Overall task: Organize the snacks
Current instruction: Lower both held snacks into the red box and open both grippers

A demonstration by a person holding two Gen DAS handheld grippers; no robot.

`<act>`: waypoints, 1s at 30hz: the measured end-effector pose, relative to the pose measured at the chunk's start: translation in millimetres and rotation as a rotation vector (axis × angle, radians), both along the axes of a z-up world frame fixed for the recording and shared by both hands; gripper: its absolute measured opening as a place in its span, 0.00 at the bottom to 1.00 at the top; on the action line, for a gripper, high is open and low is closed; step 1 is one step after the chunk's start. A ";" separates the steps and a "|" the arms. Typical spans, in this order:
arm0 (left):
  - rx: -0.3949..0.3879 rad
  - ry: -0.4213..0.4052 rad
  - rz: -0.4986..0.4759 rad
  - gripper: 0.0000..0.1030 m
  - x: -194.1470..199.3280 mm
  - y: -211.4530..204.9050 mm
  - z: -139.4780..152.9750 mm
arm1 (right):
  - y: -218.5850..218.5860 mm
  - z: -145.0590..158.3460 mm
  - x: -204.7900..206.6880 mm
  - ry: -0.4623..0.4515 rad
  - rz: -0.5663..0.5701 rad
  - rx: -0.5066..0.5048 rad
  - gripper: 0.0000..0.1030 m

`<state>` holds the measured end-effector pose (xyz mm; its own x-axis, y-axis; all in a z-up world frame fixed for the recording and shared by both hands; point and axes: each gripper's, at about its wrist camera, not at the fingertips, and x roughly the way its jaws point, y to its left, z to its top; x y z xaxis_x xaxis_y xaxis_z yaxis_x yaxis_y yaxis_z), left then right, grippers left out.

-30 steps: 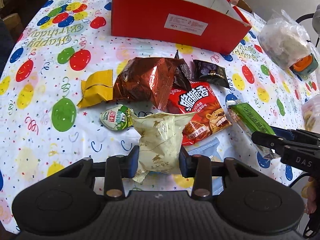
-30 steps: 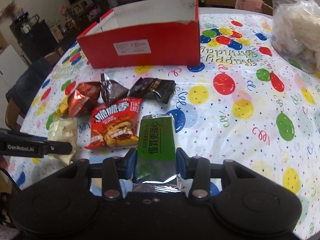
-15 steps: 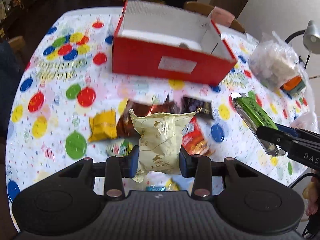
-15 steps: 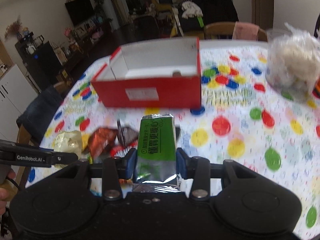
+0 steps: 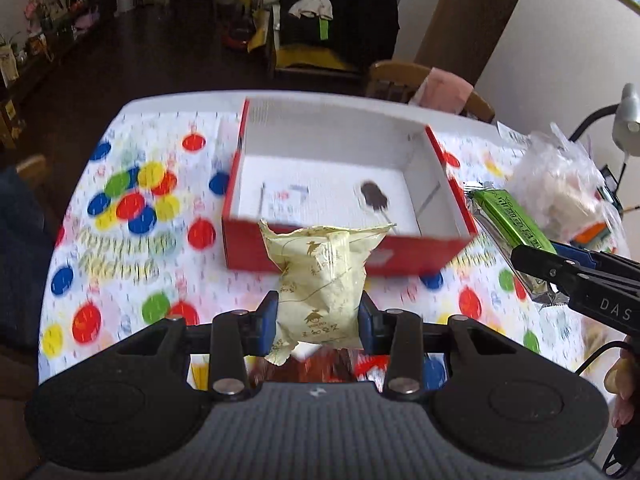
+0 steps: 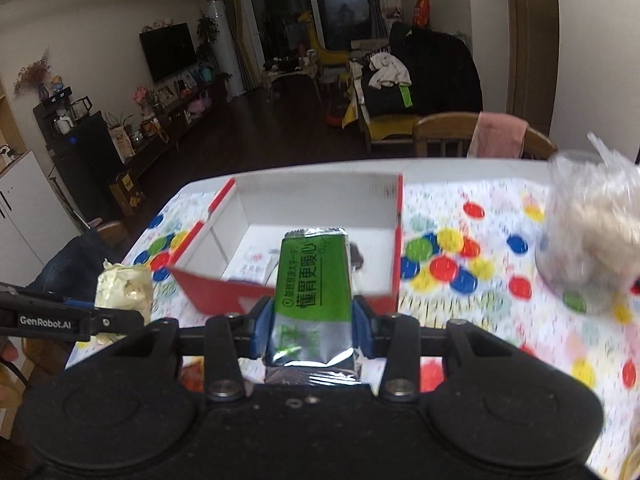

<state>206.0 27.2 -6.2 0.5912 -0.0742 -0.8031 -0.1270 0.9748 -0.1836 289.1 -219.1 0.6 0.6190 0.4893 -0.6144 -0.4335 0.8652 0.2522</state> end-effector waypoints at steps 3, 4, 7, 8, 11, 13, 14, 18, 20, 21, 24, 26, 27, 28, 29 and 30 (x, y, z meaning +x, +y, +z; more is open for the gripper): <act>0.018 -0.004 0.006 0.38 20.6 1.5 5.3 | 3.6 2.5 21.8 0.002 0.002 0.006 0.40; 0.019 -0.002 0.007 0.38 27.3 2.3 6.2 | 4.8 2.7 29.4 0.006 0.001 0.008 0.40; 0.036 0.007 0.016 0.38 49.0 2.5 6.6 | 8.8 1.2 52.6 0.022 0.005 0.010 0.40; 0.039 0.012 0.018 0.38 56.9 2.9 5.8 | 10.5 0.3 59.2 0.025 0.006 0.007 0.40; 0.062 0.028 0.026 0.38 80.1 3.1 3.1 | 18.8 -2.7 81.7 0.041 0.017 -0.006 0.40; 0.092 0.042 0.019 0.38 96.6 1.6 0.3 | 25.3 -5.5 95.2 0.043 0.030 -0.025 0.40; 0.104 0.049 0.019 0.38 104.1 1.1 -1.6 | 27.9 -8.5 101.8 0.045 0.037 -0.034 0.40; 0.129 0.086 0.018 0.38 132.7 1.0 -11.7 | 41.9 -18.4 125.0 0.067 0.068 -0.072 0.40; 0.147 0.108 0.011 0.38 145.8 0.1 -18.0 | 48.6 -25.4 137.2 0.091 0.079 -0.083 0.40; 0.162 0.115 0.013 0.38 151.9 -0.3 -21.0 | 52.2 -28.6 142.8 0.104 0.084 -0.087 0.40; 0.194 0.145 0.004 0.38 169.8 -2.3 -30.5 | 62.9 -39.1 158.4 0.129 0.103 -0.108 0.40; 0.191 0.169 0.005 0.38 180.8 -2.0 -37.7 | 69.0 -47.0 168.4 0.154 0.117 -0.115 0.40; 0.193 0.180 0.007 0.38 185.7 -2.2 -41.1 | 70.7 -51.0 173.2 0.166 0.123 -0.116 0.40; 0.197 0.190 0.009 0.38 190.4 -1.9 -44.5 | 73.5 -54.8 177.4 0.176 0.126 -0.119 0.40; 0.200 0.200 0.012 0.38 194.5 -1.3 -48.0 | 75.5 -58.6 182.6 0.184 0.129 -0.123 0.40; 0.200 0.212 0.014 0.38 198.6 -0.5 -51.5 | 78.0 -61.9 186.4 0.192 0.132 -0.127 0.40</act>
<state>404.6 26.7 -57.7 0.4084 0.1050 -0.9067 -0.1560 0.9868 0.0440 475.4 -141.1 -61.2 0.4207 0.4692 -0.7765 -0.4995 0.8343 0.2335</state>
